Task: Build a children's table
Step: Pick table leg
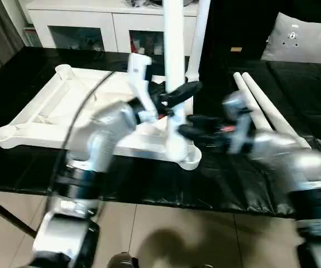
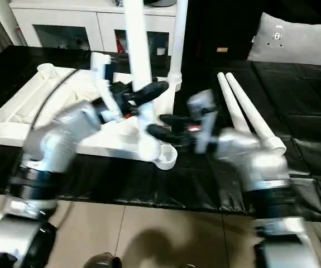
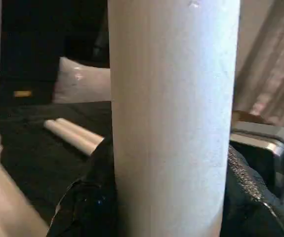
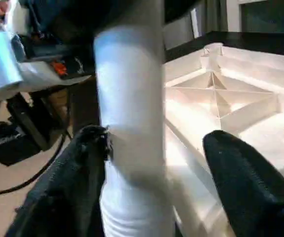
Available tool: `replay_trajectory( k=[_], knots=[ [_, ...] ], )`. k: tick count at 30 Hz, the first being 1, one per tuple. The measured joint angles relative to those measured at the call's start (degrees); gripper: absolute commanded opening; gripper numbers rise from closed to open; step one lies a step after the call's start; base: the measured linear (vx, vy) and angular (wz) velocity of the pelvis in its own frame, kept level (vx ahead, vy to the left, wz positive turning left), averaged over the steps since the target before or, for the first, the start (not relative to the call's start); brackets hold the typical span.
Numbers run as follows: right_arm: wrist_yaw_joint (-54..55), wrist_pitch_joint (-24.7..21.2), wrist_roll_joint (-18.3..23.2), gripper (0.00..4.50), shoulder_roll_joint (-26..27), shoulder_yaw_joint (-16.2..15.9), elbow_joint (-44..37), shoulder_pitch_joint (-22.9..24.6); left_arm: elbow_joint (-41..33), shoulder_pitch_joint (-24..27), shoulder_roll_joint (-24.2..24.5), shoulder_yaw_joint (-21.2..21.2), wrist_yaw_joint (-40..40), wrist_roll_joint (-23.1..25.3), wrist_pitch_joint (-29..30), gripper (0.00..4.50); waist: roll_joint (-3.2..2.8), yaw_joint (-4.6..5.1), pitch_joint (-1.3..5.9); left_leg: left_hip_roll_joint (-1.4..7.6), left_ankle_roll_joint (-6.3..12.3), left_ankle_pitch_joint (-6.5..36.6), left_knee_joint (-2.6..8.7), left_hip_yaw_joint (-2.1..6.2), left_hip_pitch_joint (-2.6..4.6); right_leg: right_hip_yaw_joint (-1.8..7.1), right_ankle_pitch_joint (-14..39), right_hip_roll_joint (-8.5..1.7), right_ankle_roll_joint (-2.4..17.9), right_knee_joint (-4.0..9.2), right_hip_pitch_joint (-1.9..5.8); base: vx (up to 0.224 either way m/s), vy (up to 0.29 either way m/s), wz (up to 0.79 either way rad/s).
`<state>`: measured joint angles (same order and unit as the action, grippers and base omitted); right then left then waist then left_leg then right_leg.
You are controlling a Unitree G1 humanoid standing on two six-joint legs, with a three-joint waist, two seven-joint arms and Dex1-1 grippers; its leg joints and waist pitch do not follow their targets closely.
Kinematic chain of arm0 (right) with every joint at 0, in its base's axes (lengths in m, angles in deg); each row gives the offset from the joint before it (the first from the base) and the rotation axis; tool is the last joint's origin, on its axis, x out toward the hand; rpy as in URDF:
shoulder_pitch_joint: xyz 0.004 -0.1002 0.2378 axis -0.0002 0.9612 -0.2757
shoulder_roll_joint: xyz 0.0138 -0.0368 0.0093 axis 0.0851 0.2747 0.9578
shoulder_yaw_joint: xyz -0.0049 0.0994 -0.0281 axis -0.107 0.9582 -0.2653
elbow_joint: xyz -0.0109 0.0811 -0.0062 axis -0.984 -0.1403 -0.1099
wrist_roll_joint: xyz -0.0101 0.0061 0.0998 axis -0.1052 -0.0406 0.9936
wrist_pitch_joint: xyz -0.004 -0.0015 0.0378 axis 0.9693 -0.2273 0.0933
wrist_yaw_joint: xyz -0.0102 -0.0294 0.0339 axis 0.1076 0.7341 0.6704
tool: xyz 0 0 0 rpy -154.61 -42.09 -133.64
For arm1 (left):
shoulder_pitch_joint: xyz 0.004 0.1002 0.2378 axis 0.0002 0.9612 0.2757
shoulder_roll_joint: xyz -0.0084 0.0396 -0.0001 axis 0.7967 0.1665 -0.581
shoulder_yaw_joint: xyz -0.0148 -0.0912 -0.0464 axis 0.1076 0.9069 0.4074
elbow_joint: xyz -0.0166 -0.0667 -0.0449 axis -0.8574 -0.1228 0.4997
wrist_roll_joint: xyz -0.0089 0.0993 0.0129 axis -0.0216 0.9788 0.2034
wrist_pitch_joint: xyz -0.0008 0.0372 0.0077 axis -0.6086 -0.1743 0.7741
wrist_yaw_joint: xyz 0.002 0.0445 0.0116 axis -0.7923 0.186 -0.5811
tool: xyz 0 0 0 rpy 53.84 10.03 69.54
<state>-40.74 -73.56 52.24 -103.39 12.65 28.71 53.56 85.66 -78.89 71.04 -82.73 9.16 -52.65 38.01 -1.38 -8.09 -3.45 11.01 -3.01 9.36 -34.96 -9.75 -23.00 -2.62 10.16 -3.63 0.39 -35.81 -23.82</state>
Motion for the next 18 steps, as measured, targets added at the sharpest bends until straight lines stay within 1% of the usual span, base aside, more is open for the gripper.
replay_trajectory(
  k=[2,4,5,6,8,10,14,18],
  knots=[
    [-0.95,-0.60,0.67,3.93,-0.18,0.09,0.06,-0.09,0.88,-0.99,0.23,0.48,2.33,-1.76,1.69,1.88,0.01,0.00,-0.01,0.00,0.00,0.00,0.00,0.00,0.00,0.00,-0.01,0.00,0.01,-0.02,-0.02,0.000,0.000,0.00],
    [-2.39,-1.84,2.20,4.01,-0.81,0.35,0.12,-0.93,1.56,-2.31,1.02,1.43,4.72,-4.42,3.99,1.88,0.00,0.01,-0.01,0.00,0.03,-0.02,-0.01,-0.02,0.00,0.01,-0.02,0.00,0.04,-0.07,-0.05,0.000,0.000,0.00],
    [-2.92,-2.38,2.88,4.22,-1.33,0.77,0.12,-1.36,1.77,-2.77,1.32,1.69,5.81,-5.43,4.56,1.88,0.01,0.00,-0.01,0.00,0.03,-0.02,-0.01,-0.02,0.00,0.00,-0.03,0.00,0.04,-0.07,-0.05,0.000,0.000,0.00],
    [-3.33,-2.67,3.21,4.22,-1.88,1.30,0.12,-1.81,1.95,-3.24,1.54,1.83,6.65,-5.94,5.04,1.88,0.02,-0.02,-0.01,0.00,0.03,-0.03,-0.01,-0.02,0.02,0.00,-0.03,0.00,0.04,-0.07,-0.03,0.000,0.000,0.00],
    [-3.60,-3.13,3.75,4.39,-2.44,2.46,0.12,-2.46,2.04,-3.51,1.72,2.35,8.08,-7.29,5.82,1.88,0.03,-0.02,-0.01,0.00,0.03,-0.03,-0.01,-0.02,0.05,0.00,-0.03,-0.01,0.04,-0.06,0.00,0.000,0.000,0.00],
    [-4.24,-3.93,4.49,4.49,-2.78,2.66,0.18,-2.50,2.30,-3.54,1.74,2.78,9.40,-8.51,7.08,1.88,0.03,-0.03,-0.01,0.00,0.03,-0.03,-0.01,-0.03,0.05,0.00,-0.03,-0.01,0.04,-0.07,0.00,0.000,0.000,0.00],
    [-6.95,-5.53,4.90,4.50,-4.32,2.21,0.21,-2.50,2.45,-3.62,2.42,2.59,12.77,-10.05,9.23,1.88,0.05,-0.10,-0.02,0.00,0.03,-0.03,-0.01,-0.03,0.03,0.00,-0.03,-0.01,0.05,-0.07,-0.01,0.000,0.000,0.00],
    [-8.86,-6.30,5.45,4.50,-4.48,1.68,0.12,-2.49,2.45,-3.93,2.56,2.16,13.66,-10.31,9.76,1.88,0.05,-0.13,-0.02,0.00,0.04,-0.04,-0.02,-0.03,0.04,0.00,-0.03,-0.01,0.05,-0.07,0.00,0.000,0.000,0.00]
  ],
)
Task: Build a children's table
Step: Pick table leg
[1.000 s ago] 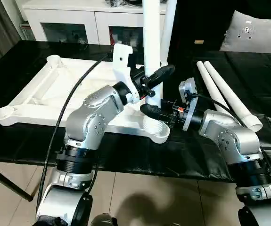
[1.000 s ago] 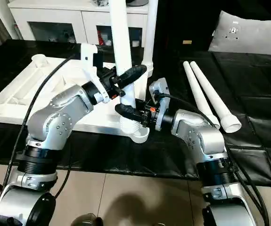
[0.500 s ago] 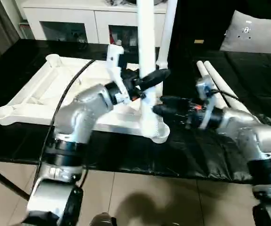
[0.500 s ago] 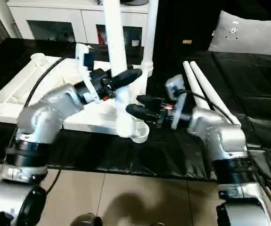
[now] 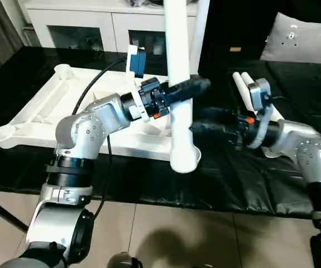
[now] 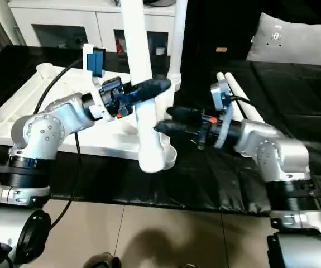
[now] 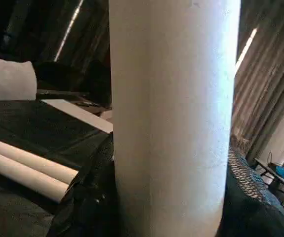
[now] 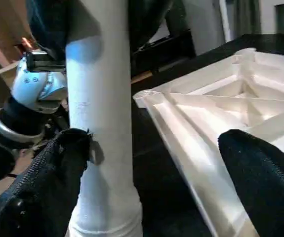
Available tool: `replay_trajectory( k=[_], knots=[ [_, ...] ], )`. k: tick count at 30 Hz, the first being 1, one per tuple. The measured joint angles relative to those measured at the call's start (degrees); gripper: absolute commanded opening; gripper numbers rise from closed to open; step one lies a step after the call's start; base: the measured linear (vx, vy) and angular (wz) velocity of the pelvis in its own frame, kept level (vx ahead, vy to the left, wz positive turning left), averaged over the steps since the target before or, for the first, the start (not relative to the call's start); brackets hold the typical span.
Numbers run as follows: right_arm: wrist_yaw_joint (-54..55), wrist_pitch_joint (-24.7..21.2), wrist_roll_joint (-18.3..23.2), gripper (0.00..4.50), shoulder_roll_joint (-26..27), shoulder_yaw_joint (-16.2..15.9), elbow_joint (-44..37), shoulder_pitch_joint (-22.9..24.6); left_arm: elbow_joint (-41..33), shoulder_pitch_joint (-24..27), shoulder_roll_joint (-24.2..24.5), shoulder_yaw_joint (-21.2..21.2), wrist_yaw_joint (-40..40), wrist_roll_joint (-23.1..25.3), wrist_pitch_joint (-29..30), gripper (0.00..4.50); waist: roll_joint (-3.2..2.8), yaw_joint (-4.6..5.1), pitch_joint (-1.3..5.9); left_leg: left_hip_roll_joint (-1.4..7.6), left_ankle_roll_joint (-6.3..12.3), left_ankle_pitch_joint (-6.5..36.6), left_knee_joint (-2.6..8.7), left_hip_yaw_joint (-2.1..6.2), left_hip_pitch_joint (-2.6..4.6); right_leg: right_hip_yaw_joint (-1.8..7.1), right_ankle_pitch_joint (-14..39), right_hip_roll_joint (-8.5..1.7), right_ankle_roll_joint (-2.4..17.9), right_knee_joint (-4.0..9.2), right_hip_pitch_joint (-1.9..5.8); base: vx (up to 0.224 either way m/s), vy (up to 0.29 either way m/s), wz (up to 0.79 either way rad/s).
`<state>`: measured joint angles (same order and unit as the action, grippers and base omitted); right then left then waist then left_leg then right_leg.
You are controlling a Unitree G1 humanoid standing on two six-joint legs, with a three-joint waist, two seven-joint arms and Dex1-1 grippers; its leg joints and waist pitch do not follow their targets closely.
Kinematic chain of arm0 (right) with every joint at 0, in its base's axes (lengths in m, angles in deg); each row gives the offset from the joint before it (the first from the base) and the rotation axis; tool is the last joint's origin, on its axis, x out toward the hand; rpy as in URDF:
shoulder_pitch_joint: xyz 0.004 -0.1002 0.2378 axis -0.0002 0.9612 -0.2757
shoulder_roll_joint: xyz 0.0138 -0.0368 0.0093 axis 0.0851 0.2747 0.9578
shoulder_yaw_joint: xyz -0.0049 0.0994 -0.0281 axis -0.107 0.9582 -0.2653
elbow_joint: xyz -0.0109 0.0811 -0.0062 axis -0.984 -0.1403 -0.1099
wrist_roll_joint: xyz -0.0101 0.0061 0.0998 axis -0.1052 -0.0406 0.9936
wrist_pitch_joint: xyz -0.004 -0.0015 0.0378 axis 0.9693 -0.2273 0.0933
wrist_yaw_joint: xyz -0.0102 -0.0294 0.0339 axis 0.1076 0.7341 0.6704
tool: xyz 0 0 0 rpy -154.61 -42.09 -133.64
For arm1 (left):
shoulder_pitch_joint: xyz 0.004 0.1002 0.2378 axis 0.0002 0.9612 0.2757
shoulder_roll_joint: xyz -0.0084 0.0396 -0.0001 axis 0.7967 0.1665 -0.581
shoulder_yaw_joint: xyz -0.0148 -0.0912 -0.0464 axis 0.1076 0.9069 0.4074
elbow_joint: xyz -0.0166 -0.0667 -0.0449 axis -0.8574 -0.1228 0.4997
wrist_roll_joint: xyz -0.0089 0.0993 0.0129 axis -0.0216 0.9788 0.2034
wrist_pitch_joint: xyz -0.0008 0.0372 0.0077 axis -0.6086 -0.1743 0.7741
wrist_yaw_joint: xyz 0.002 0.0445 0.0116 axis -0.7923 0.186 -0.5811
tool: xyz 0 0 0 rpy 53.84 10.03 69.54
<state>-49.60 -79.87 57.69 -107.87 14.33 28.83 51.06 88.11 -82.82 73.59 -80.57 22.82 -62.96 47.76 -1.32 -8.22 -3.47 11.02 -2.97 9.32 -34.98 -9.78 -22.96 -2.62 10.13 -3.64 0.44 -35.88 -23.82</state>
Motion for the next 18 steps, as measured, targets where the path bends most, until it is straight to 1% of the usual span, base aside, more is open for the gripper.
replay_trajectory(
  k=[4,7,9,12,18],
  knots=[
    [-1.24,-0.27,0.14,4.50,0.04,-1.21,-0.54,0.00,0.00,-0.11,-0.06,-0.88,0.22,0.03,0.33,1.88,0.02,-0.01,-0.01,0.00,0.01,0.00,-0.01,0.00,0.00,0.00,0.00,0.00,0.00,0.00,0.00,0.000,0.000,0.00],
    [-1.30,-0.59,0.05,4.50,0.17,-1.61,-0.54,0.00,-0.07,-0.11,0.03,-1.07,0.36,0.28,0.42,1.88,0.03,0.00,-0.02,0.00,0.00,0.00,0.00,0.00,0.00,0.00,0.00,0.00,0.00,0.00,0.00,0.000,0.000,0.00],
    [-1.28,-0.51,-0.24,4.50,0.78,-1.86,-0.53,-0.01,-0.39,-0.10,0.20,-2.01,0.46,0.98,0.22,1.88,0.04,0.00,-0.02,0.00,0.00,0.00,0.00,0.00,0.00,0.00,0.00,0.00,0.00,0.00,0.00,0.000,0.000,0.00],
    [-1.20,0.29,-1.25,4.50,1.89,-3.79,-0.53,-0.07,-1.16,-0.10,-0.16,-3.63,0.54,1.96,-0.90,1.88,0.05,0.01,-0.03,0.00,0.00,0.00,0.00,0.00,-0.01,0.00,0.00,0.00,0.00,0.00,-0.01,0.000,0.000,0.00],
    [-1.23,0.61,-2.44,4.50,2.34,-6.04,-0.51,-0.16,-1.59,-0.10,-0.02,-5.87,1.06,4.19,-2.45,1.88,0.05,0.02,-0.03,0.00,0.00,-0.01,0.00,0.01,-0.01,0.00,0.00,-0.01,0.00,-0.01,-0.01,0.000,0.000,0.00]
  ],
)
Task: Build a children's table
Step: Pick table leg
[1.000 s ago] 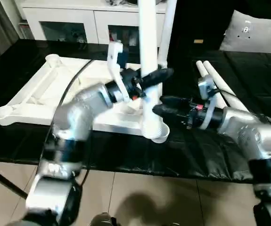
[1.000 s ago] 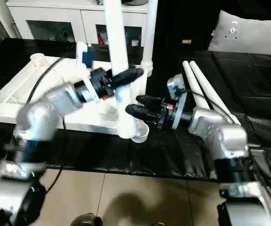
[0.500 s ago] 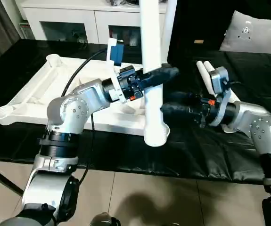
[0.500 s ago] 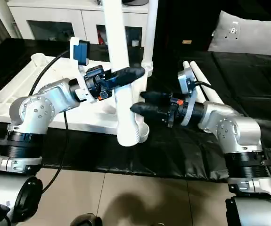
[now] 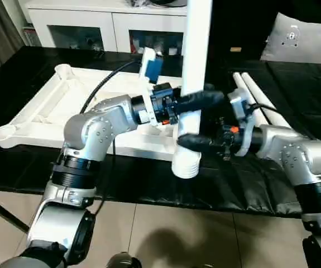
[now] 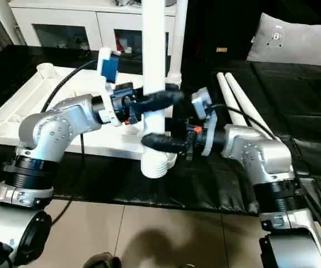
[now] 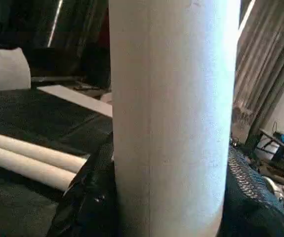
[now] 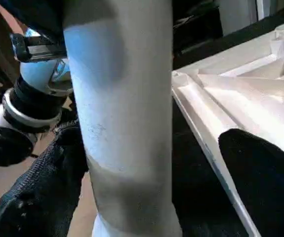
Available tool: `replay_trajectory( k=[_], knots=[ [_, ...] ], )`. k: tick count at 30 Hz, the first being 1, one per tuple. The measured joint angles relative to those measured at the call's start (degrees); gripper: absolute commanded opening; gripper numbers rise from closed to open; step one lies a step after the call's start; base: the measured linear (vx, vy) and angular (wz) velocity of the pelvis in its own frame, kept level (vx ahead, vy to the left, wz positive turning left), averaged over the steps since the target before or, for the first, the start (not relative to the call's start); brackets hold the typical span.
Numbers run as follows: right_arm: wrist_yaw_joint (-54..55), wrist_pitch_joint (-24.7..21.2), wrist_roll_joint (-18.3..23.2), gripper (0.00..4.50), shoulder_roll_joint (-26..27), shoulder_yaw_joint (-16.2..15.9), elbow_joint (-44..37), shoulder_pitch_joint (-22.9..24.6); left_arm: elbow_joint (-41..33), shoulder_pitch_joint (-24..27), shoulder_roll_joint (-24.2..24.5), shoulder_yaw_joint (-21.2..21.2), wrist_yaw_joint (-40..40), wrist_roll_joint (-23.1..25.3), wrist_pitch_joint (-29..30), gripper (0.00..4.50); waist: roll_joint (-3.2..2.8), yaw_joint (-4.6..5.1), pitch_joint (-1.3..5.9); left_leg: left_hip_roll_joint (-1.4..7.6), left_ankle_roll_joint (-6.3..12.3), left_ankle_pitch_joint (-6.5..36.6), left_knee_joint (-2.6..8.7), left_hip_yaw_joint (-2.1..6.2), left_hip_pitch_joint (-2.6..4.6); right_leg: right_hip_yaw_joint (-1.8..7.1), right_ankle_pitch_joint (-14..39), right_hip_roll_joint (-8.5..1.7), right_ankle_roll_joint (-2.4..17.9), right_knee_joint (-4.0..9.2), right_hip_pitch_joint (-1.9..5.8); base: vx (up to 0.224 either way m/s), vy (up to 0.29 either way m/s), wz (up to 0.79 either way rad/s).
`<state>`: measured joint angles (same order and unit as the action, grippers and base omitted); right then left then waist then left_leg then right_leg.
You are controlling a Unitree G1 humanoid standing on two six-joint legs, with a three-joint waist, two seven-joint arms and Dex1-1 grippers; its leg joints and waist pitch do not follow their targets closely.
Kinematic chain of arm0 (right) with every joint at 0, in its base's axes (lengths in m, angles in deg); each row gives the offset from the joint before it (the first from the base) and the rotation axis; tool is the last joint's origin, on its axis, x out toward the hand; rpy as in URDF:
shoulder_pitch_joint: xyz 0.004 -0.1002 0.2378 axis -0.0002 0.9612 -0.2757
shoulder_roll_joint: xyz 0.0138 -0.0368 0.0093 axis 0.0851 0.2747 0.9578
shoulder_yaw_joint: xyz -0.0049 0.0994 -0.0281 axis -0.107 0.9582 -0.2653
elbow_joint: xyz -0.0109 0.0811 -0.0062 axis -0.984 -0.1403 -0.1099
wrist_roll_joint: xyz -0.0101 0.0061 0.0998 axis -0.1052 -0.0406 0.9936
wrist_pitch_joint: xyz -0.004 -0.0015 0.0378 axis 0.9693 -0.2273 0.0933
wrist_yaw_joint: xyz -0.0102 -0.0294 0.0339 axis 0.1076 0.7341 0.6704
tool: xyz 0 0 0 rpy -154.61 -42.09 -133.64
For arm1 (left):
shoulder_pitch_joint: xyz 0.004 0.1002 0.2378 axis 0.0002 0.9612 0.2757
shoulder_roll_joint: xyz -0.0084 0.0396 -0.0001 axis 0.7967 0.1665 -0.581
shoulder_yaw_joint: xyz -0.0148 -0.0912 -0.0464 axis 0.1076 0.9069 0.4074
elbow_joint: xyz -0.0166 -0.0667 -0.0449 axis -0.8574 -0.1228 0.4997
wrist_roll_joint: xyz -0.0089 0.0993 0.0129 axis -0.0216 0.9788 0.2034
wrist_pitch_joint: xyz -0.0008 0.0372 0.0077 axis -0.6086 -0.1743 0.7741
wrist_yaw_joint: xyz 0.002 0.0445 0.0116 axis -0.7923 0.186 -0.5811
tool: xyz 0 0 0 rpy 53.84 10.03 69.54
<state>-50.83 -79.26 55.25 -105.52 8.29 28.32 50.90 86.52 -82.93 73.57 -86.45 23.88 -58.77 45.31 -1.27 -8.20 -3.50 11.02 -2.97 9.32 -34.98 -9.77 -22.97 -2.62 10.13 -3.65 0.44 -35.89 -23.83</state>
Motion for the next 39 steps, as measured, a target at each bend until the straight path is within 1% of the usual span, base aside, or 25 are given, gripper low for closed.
replay_trajectory(
  k=[3,4,6,9,11,14,15,19,24,25,26,30,36,37,39],
  knots=[
    [-0.05,0.15,-0.65,4.50,0.50,-0.53,0.06,-0.02,0.00,0.00,-0.02,-1.02,0.03,1.11,-1.06,1.88,0.01,-0.01,0.00,0.00,0.00,0.00,0.00,0.00,0.00,0.00,0.00,0.00,0.00,0.00,0.00,0.000,0.000,0.00],
    [-0.09,0.14,-0.67,4.21,0.50,-0.69,0.06,-0.02,0.00,0.00,0.00,-1.32,0.05,1.25,-1.23,1.88,0.01,-0.02,0.00,0.00,0.00,0.00,0.00,0.00,0.00,0.00,0.00,0.00,0.00,0.00,0.00,0.000,0.000,0.00],
    [-0.14,0.13,-0.67,4.14,0.50,-0.70,0.06,-0.02,0.00,0.00,0.07,-1.91,0.07,1.93,-1.59,1.88,0.01,-0.02,0.00,0.00,0.00,0.00,0.00,0.00,0.00,0.00,0.00,0.00,0.00,0.00,0.00,0.000,0.000,0.00],
    [-0.15,0.08,-0.67,3.77,0.49,-0.71,0.06,-0.02,0.00,0.00,0.07,-2.22,0.23,2.62,-2.50,1.88,0.01,0.00,0.00,0.00,0.00,0.00,0.00,0.00,0.00,0.00,0.00,0.00,0.00,0.00,0.00,0.000,0.000,0.00],
    [-0.15,0.05,-0.67,3.67,0.49,-0.76,0.06,-0.02,0.00,0.00,0.06,-2.27,0.31,2.96,-3.12,1.88,0.01,0.00,0.00,0.00,0.00,0.00,0.00,0.00,0.00,0.00,0.00,0.00,0.00,-0.01,0.00,0.000,0.000,0.00],
    [-0.13,0.05,-0.75,3.35,0.51,-1.09,0.08,-0.01,0.00,0.00,0.06,-2.28,0.39,3.22,-3.42,1.88,0.01,0.00,0.00,0.00,0.00,0.00,0.00,0.00,0.00,0.00,0.00,0.00,0.00,-0.01,0.00,0.000,0.000,0.00],
    [-0.13,0.05,-0.85,3.35,0.57,-1.30,0.08,-0.01,0.01,0.00,0.06,-2.28,0.39,3.24,-3.49,1.88,0.01,0.00,0.00,0.00,0.00,0.00,0.00,0.00,0.00,0.00,0.00,0.00,0.00,-0.01,0.00,0.000,0.000,0.00],
    [-0.10,0.05,-1.19,2.92,0.95,-1.97,0.10,0.00,0.04,0.00,0.03,-2.31,0.37,3.42,-3.81,1.88,0.01,0.01,0.00,0.00,0.00,0.00,0.00,0.00,0.00,0.00,0.00,0.00,0.00,-0.02,0.00,0.000,0.000,0.00],
    [0.41,0.83,-2.40,2.92,1.51,-2.26,1.19,-0.01,0.14,0.00,0.02,-2.35,0.39,4.41,-4.48,1.88,0.01,0.01,0.00,0.00,-0.01,0.00,-0.01,0.00,0.01,0.00,0.00,0.00,0.00,-0.02,0.01,0.000,0.000,0.00],
    [0.66,0.82,-2.40,3.17,1.87,-2.26,1.54,-0.01,0.18,0.00,0.03,-2.35,0.36,4.51,-4.52,1.88,0.01,0.02,0.00,0.00,-0.01,-0.01,-0.01,0.00,0.00,0.00,0.00,0.00,0.01,-0.02,0.00,0.000,0.000,0.00],
    [0.75,0.82,-2.40,3.24,2.01,-2.26,1.80,-0.01,0.19,0.00,0.03,-2.39,0.34,4.60,-4.54,1.88,0.01,0.02,0.00,0.00,-0.01,-0.01,-0.01,0.00,0.00,0.00,0.00,0.00,0.01,-0.02,0.00,0.000,0.000,0.00],
    [1.10,0.82,-2.64,3.34,2.04,-2.32,2.26,-0.01,0.19,0.00,-0.05,-2.69,0.35,4.72,-4.56,1.88,0.01,-0.01,0.00,0.00,-0.01,-0.01,-0.01,0.00,0.00,0.00,0.00,0.00,0.01,-0.02,0.00,0.000,0.000,0.00],
    [0.91,0.89,-2.65,3.34,2.06,-2.31,2.26,-0.01,0.19,0.00,-0.15,-2.71,0.41,4.94,-4.59,1.88,0.01,0.00,0.00,0.00,-0.01,-0.01,-0.01,0.00,0.01,0.00,0.00,0.00,0.01,-0.04,0.00,0.000,0.000,0.00],
    [0.77,0.90,-2.61,3.16,2.08,-2.31,2.26,-0.01,0.19,0.00,-0.25,-2.71,0.42,4.94,-4.60,1.88,0.01,0.00,0.00,0.00,-0.01,-0.01,-0.02,0.00,0.01,0.00,0.00,0.00,0.01,-0.04,0.00,0.000,0.000,0.00],
    [0.35,0.89,-2.56,2.97,2.11,-2.31,2.26,-0.01,0.19,0.00,-0.31,-2.72,0.42,4.94,-4.67,1.88,0.01,0.00,0.00,0.00,-0.01,-0.01,-0.02,0.00,0.01,0.00,-0.01,0.00,0.01,-0.04,0.00,0.000,0.000,0.00]
  ],
)
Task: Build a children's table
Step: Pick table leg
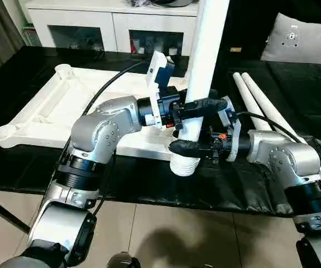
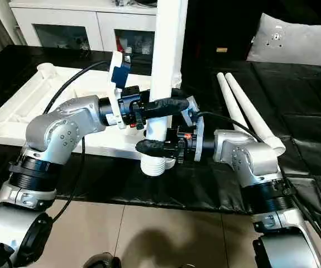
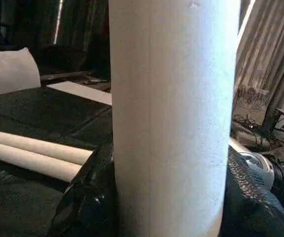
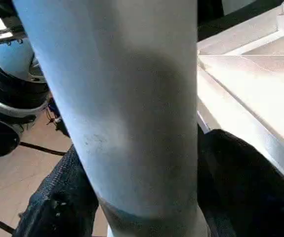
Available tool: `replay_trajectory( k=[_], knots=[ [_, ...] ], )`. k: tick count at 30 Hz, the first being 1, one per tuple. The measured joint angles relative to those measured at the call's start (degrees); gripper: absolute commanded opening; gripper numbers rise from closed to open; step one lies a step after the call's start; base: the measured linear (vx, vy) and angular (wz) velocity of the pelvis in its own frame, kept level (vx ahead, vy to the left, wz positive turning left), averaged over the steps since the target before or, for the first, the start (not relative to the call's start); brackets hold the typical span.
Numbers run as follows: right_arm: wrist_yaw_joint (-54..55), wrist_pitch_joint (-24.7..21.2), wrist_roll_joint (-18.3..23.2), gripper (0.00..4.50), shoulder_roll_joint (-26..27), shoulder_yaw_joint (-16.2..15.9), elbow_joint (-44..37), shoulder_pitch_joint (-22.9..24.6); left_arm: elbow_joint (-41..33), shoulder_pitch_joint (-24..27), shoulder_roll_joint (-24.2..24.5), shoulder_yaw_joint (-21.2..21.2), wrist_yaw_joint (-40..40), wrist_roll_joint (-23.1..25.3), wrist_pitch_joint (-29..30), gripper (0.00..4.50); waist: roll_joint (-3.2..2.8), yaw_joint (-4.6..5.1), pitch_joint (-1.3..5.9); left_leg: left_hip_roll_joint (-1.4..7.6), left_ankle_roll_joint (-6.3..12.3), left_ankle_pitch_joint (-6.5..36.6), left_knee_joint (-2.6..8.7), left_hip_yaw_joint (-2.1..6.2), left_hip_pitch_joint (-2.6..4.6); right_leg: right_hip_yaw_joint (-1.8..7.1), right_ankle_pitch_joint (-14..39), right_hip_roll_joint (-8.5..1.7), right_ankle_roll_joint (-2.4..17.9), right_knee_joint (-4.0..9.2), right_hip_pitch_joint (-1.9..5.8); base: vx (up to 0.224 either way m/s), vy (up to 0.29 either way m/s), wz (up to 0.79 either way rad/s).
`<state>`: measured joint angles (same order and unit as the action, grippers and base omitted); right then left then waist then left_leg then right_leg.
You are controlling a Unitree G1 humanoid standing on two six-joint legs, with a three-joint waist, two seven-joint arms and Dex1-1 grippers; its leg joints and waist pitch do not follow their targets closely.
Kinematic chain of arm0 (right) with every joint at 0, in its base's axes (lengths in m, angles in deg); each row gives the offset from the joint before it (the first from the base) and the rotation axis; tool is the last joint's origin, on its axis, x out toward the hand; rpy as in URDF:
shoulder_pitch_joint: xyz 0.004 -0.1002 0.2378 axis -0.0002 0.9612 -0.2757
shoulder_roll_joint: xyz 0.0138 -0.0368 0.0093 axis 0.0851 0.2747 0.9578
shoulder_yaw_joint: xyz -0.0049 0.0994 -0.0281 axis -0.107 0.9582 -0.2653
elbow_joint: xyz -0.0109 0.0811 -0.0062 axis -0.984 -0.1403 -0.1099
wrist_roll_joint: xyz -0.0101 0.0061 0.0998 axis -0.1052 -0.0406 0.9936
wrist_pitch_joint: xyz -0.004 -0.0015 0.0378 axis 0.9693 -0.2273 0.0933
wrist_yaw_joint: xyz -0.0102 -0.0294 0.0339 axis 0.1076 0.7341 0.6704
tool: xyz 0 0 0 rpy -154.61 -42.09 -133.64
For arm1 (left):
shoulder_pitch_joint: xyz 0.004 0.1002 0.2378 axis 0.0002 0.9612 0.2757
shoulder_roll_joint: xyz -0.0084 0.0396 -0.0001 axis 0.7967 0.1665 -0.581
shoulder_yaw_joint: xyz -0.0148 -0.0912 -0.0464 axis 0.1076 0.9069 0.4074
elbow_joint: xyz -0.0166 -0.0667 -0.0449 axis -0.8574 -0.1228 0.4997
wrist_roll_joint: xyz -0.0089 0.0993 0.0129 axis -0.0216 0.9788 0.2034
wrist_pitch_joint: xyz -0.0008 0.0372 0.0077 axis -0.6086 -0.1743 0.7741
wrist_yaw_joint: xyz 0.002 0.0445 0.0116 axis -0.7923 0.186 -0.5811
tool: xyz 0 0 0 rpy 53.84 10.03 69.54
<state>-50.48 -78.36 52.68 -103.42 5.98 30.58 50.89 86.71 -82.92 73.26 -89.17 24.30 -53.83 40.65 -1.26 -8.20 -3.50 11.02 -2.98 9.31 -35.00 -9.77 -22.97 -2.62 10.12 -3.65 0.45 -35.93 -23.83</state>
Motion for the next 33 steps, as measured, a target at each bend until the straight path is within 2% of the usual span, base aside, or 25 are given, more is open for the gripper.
replay_trajectory(
  k=[2,4,7,8,17,19,21,23,29,33],
  knots=[
    [-0.37,0.00,0.14,2.94,0.00,0.00,0.00,0.00,0.00,0.00,-0.04,0.00,-0.01,0.14,-0.26,1.88,0.00,0.00,0.00,0.00,0.00,0.00,0.00,0.00,0.00,0.00,0.00,0.00,0.00,0.00,0.00,0.000,0.000,0.00],
    [-0.41,-0.01,0.16,2.60,0.00,0.00,0.00,0.00,0.00,0.00,-0.16,0.00,-0.01,0.28,-0.36,1.88,0.00,-0.01,0.00,0.00,0.00,0.00,0.00,0.00,0.00,0.00,0.00,0.00,0.00,0.00,0.00,0.000,0.000,0.00],
    [-0.54,-0.07,0.18,2.50,0.01,-0.01,-0.03,0.00,0.02,0.00,-0.20,0.00,-0.12,0.58,-0.63,1.88,0.00,0.00,0.00,0.00,0.00,0.00,0.00,0.00,0.00,0.00,0.00,0.00,0.00,0.00,0.00,0.000,0.000,0.00],
    [-0.43,-0.02,0.12,2.25,0.02,-0.02,-0.01,0.00,0.04,0.00,-0.20,0.00,-0.17,0.59,-0.63,1.87,0.00,0.00,0.00,0.00,0.00,0.00,0.00,0.00,0.00,0.00,0.00,0.00,0.00,-0.01,0.00,0.000,0.000,0.00],
    [0.55,0.56,-0.35,2.07,0.69,0.03,0.52,0.00,0.80,0.00,-0.70,0.84,-1.86,0.74,0.10,1.86,0.00,-0.02,0.00,0.00,0.00,-0.01,-0.01,0.00,0.00,0.00,0.00,0.00,0.00,-0.02,0.00,0.000,0.000,0.00],
    [1.06,0.49,-0.48,2.03,0.90,0.03,0.53,0.02,1.19,0.00,-1.13,1.22,-2.63,0.55,0.61,2.56,0.00,-0.02,0.00,0.00,0.00,-0.01,-0.01,0.00,0.00,0.00,0.00,0.00,0.01,-0.02,0.00,0.000,0.000,0.00],
    [1.51,0.47,-0.49,2.00,1.36,0.04,0.52,0.08,1.18,0.00,-1.14,1.41,-2.81,0.50,0.99,2.63,0.00,-0.01,0.00,0.00,0.00,-0.01,-0.01,0.01,0.01,0.00,-0.01,0.00,0.01,-0.02,0.00,0.000,0.000,0.00],
    [2.13,1.07,-0.57,1.97,1.82,0.16,0.50,0.26,1.18,0.01,-1.66,2.07,-3.06,0.19,1.68,2.92,0.00,0.00,0.00,0.00,0.00,-0.01,-0.01,0.01,0.00,0.00,0.00,0.00,0.01,-0.02,0.00,0.000,0.000,0.00],
    [4.31,3.51,-0.66,1.93,3.66,0.59,-0.55,0.89,-1.26,0.65,-5.12,4.01,-5.38,-3.57,4.48,3.51,0.00,-0.02,0.00,0.00,0.00,-0.01,-0.02,0.01,0.00,-0.01,-0.01,-0.01,0.02,-0.02,0.00,0.000,0.000,0.00],
    [5.00,3.81,-0.66,1.93,4.02,1.31,-1.15,1.08,-2.61,1.26,-6.81,5.94,-6.96,-5.83,6.14,3.74,0.00,0.02,0.00,0.00,0.00,-0.01,-0.03,0.01,0.01,-0.01,-0.02,-0.01,0.04,-0.02,0.02,0.000,0.000,0.00]
  ],
)
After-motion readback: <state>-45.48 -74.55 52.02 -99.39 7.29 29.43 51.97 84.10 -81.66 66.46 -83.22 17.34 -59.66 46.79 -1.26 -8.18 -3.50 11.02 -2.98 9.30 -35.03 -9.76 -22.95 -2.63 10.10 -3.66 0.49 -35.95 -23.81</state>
